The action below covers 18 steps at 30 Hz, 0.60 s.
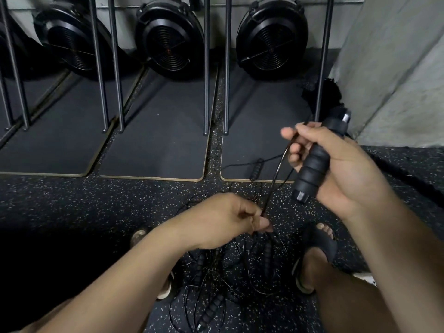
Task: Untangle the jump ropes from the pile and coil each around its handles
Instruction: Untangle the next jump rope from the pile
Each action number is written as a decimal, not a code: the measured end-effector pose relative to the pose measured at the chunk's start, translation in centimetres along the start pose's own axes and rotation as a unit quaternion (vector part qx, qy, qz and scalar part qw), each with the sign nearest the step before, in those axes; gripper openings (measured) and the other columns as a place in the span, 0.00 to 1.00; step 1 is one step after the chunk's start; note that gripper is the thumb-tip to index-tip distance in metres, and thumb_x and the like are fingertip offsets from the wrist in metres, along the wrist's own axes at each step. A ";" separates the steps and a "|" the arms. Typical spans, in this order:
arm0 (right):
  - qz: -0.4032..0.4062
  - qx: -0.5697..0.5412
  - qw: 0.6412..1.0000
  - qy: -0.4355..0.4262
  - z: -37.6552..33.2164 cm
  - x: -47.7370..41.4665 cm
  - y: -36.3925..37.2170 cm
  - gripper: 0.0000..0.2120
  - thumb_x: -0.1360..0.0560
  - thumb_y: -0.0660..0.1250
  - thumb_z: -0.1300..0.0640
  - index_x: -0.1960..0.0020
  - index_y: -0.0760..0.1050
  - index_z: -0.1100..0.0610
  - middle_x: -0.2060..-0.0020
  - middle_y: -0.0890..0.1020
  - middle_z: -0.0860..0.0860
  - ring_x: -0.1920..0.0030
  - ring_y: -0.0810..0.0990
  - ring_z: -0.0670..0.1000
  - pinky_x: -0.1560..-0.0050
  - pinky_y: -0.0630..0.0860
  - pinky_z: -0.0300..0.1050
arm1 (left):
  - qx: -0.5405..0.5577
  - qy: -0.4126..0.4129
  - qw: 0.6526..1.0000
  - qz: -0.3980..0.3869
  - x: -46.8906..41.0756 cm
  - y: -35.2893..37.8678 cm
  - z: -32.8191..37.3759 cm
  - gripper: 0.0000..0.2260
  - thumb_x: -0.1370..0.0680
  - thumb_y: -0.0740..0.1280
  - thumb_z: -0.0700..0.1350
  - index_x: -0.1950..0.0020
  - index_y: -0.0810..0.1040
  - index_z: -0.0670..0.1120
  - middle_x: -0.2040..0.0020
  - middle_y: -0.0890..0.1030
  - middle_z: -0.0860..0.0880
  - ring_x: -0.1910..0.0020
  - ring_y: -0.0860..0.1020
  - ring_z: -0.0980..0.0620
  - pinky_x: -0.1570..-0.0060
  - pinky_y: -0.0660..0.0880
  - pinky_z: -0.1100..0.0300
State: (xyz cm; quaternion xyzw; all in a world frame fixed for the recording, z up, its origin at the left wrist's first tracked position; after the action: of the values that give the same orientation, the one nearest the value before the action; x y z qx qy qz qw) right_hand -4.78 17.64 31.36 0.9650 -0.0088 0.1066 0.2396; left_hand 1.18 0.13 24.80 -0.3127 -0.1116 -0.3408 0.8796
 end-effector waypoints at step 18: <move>-0.223 0.417 0.874 0.112 7.8 2.7 4.4 0.07 0.25 0.79 0.61 0.48 0.85 0.58 0.55 0.89 0.59 0.55 0.87 0.57 0.51 0.75 0.52 | 0.364 0.075 0.879 0.299 2.6 -9.4 -0.1 0.12 0.14 0.67 0.50 0.48 0.86 0.44 0.56 0.83 0.47 0.60 0.80 0.54 0.66 0.72 0.64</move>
State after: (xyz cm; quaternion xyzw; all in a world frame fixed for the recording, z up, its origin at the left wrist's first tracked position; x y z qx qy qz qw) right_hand -0.82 10.22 27.18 0.9333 0.2788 0.1511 -0.1686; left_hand -3.20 -6.71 30.29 0.0378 -0.0625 -0.0190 0.9971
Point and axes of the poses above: each hand's wrist, its own x-axis away from the middle knuckle, its own y-axis out of the palm, z = x × y, the point moved 8 cm from there along -x, towards the middle knuckle
